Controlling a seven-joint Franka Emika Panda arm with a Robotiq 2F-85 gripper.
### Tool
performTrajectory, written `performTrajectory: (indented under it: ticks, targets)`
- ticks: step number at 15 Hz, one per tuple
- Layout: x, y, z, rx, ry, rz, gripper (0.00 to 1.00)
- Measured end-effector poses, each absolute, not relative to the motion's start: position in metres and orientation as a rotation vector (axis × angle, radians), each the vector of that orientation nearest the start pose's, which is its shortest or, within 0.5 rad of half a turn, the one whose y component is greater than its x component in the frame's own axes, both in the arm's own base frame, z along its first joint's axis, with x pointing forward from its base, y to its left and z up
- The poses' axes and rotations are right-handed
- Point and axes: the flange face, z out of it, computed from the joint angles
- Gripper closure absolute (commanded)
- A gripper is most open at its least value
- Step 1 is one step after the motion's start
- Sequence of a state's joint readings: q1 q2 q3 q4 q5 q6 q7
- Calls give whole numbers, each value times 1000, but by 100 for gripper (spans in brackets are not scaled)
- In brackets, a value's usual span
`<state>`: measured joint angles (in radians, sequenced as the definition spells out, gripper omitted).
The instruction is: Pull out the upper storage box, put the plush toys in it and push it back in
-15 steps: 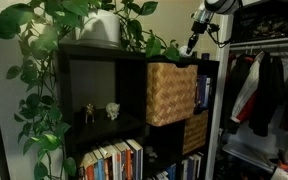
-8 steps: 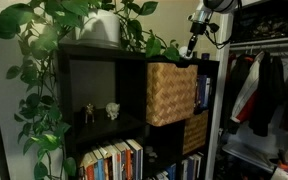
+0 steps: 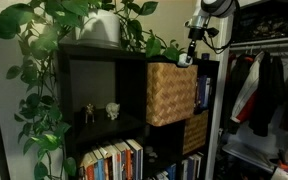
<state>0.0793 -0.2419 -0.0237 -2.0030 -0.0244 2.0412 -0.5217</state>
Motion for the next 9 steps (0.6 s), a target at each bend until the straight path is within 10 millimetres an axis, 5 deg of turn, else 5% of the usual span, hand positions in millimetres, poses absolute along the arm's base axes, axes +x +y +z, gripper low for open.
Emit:
performTrajectory:
  ticks: [1, 2, 9]
  targets:
    - [511, 26, 584, -3058, -923, -444, 91]
    - [512, 27, 580, -3057, -924, -467, 62]
    - [513, 27, 583, -3055, -930, -613, 23]
